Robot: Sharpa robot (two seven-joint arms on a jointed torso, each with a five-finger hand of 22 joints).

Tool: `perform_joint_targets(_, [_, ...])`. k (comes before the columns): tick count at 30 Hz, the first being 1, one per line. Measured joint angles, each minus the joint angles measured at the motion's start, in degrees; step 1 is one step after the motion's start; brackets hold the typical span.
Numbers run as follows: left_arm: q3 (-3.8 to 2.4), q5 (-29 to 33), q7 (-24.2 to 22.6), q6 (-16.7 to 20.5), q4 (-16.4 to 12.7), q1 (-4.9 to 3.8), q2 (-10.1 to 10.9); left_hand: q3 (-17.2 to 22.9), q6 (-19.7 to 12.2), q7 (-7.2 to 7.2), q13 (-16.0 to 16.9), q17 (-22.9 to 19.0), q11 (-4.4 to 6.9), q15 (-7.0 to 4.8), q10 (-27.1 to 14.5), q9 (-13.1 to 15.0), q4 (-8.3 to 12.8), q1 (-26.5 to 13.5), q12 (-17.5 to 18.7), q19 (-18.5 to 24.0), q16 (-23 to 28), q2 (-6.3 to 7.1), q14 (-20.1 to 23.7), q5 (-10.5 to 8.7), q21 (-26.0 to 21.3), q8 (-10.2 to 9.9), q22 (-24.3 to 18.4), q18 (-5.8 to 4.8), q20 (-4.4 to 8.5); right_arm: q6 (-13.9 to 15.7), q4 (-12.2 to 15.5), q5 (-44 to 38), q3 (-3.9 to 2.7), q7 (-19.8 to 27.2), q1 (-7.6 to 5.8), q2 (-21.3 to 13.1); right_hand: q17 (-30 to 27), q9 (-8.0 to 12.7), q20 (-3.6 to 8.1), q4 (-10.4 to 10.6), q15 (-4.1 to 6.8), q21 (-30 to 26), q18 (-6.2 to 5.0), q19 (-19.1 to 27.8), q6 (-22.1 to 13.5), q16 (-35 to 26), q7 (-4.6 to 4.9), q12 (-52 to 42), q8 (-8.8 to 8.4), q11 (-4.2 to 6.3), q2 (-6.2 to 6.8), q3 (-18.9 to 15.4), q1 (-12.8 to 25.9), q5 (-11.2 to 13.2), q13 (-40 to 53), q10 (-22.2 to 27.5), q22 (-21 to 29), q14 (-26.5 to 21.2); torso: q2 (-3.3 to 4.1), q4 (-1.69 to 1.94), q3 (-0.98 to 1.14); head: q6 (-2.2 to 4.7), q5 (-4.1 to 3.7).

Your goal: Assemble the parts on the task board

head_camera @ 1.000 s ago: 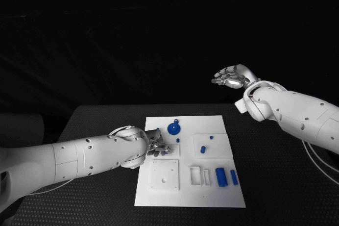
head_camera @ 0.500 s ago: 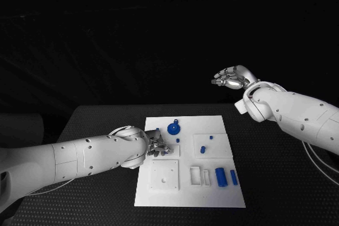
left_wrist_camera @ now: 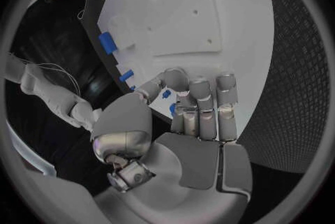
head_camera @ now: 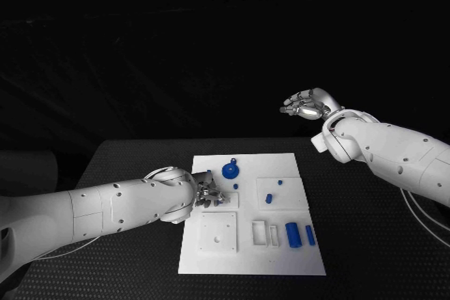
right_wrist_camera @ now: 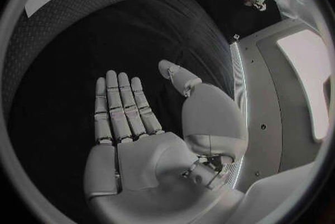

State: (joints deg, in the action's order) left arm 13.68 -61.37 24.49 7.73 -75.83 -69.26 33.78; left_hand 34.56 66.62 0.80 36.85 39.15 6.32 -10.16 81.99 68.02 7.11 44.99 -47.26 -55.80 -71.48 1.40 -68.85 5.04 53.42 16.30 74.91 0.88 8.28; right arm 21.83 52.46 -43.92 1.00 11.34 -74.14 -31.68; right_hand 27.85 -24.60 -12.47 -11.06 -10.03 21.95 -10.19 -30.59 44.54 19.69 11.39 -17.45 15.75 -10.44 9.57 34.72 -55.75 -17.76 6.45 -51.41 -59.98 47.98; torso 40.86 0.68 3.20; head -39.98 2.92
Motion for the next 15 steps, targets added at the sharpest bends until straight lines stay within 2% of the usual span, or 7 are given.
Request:
perform_joint_targets(5, [-0.03, 0.2, -0.1, 0.0, 0.2, 0.00, 0.0, 0.0, 0.0, 0.00, -0.1, -0.1, 0.01, 0.02, 0.0, 0.0, 0.0, -0.2, 0.0, 0.0, 0.0, -0.16, 0.0, -0.57, 0.0, 0.0, 0.0, 0.00, 0.00, 0.0, 0.0, 0.0, 0.00, 0.0, 0.09, 0.0, 0.0, 0.0, 0.00, 0.0, 0.00, 0.0, 0.00, 0.0, 0.0, 0.0, 0.00, 0.0, 0.00, 0.00, 0.00, 0.0, 0.0, 0.0, -0.1, 0.0, 0.0, 0.0, -0.01, 0.01, 0.00, -0.05, -0.04])
perform_joint_targets(9, [-0.04, 0.4, -0.2, 0.0, 0.2, 0.01, 0.0, -0.1, 0.1, -0.11, -0.2, -0.1, 0.01, 0.03, 0.0, 0.1, -0.1, -0.3, 0.0, 0.0, 0.0, -0.31, 0.0, -1.89, 0.0, -0.4, 0.0, 0.00, 0.00, -0.1, -0.1, 0.0, 0.00, 0.0, 0.21, 0.0, -0.1, 0.0, 0.00, 0.0, 0.00, 0.0, 0.00, 0.0, 0.0, 0.0, 0.00, 0.0, 0.00, 0.00, 0.00, 0.0, 0.0, 0.0, -0.1, 0.0, 0.0, 0.0, -0.01, 0.01, 0.00, -0.07, -0.07])
perform_joint_targets(15, [-0.05, 0.7, -0.2, 0.0, 0.4, 0.02, -0.1, -0.2, 0.2, -0.20, -0.2, -0.1, 0.01, 0.03, 0.0, 0.2, -0.1, -0.3, 0.0, 0.0, 0.0, -0.31, 0.0, -1.90, 0.0, -0.4, 0.0, 0.00, 0.00, -0.1, -0.1, 0.0, 0.00, 0.0, 0.24, 0.1, -0.1, 0.0, 0.00, 0.1, 0.01, 0.0, 0.00, 0.0, 0.0, 0.0, 0.00, 0.0, 0.00, 0.00, 0.00, -0.3, 0.0, 0.0, -0.2, 0.0, 0.0, 0.0, -0.03, 0.03, 0.00, -0.08, -0.08])
